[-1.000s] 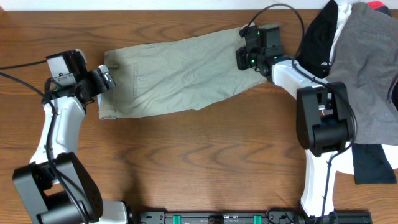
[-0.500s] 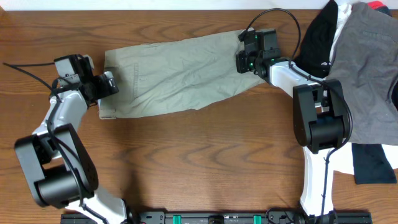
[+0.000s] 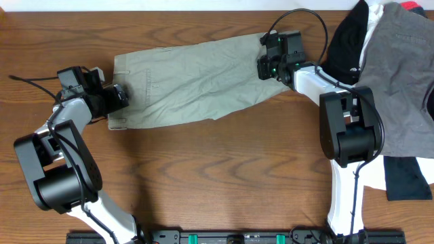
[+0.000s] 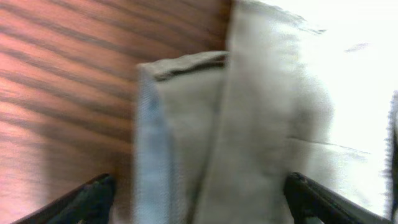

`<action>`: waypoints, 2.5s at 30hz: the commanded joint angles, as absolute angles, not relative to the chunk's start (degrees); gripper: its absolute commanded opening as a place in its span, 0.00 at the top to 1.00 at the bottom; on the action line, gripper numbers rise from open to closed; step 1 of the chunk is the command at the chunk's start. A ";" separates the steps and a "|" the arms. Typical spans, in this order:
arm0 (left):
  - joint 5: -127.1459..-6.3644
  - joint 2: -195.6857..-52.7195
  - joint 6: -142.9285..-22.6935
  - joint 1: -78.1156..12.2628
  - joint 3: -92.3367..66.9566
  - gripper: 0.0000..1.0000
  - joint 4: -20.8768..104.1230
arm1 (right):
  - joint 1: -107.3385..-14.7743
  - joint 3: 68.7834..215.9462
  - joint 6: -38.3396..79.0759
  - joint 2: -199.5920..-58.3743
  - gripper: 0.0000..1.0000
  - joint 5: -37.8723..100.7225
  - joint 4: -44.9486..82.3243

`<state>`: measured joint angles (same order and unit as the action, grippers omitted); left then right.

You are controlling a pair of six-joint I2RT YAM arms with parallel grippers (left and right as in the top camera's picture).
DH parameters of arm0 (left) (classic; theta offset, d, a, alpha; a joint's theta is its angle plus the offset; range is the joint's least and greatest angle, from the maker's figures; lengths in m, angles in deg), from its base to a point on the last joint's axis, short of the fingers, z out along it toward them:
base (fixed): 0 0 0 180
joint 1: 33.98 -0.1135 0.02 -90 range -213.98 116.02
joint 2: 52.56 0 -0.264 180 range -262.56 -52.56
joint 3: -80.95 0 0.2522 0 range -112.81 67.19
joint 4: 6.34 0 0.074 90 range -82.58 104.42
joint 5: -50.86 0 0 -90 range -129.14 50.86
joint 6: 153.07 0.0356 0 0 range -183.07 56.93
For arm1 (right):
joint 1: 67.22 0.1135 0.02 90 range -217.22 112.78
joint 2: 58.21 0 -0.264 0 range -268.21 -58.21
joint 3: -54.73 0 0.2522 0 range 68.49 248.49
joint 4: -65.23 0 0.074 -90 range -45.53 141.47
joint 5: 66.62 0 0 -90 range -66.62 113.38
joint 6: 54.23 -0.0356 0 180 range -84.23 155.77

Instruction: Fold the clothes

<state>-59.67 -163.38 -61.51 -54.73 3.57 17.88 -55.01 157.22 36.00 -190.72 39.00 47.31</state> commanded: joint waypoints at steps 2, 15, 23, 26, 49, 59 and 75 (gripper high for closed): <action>-70.45 -166.38 -61.71 -54.68 3.75 0.45 19.49 | -54.12 156.50 35.60 -193.03 0.99 38.19 45.47; -70.62 -157.09 -65.90 -57.07 3.03 0.94 22.51 | -54.14 156.50 35.60 -193.01 0.99 40.05 39.44; -69.55 -142.31 -65.93 -57.11 2.98 0.94 28.87 | -53.88 156.50 35.58 -193.01 0.99 47.50 32.18; -69.62 -138.77 -66.15 -56.56 2.98 0.94 30.44 | -53.59 156.50 35.58 -193.01 0.99 47.85 29.52; -65.01 -148.30 -68.07 -16.46 2.98 0.94 8.41 | -52.67 156.50 34.07 -193.01 0.99 47.85 26.70; -65.03 -161.55 -75.52 -9.73 2.98 0.94 -8.79 | -53.29 156.50 32.61 -193.01 0.99 47.87 26.79; -65.07 -161.55 -84.22 -5.35 1.63 0.93 -18.58 | -53.37 156.50 31.93 -193.01 0.99 48.53 27.05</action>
<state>-64.24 -162.29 -82.93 -7.04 3.62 -17.34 -54.34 159.45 33.02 -189.38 50.65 29.30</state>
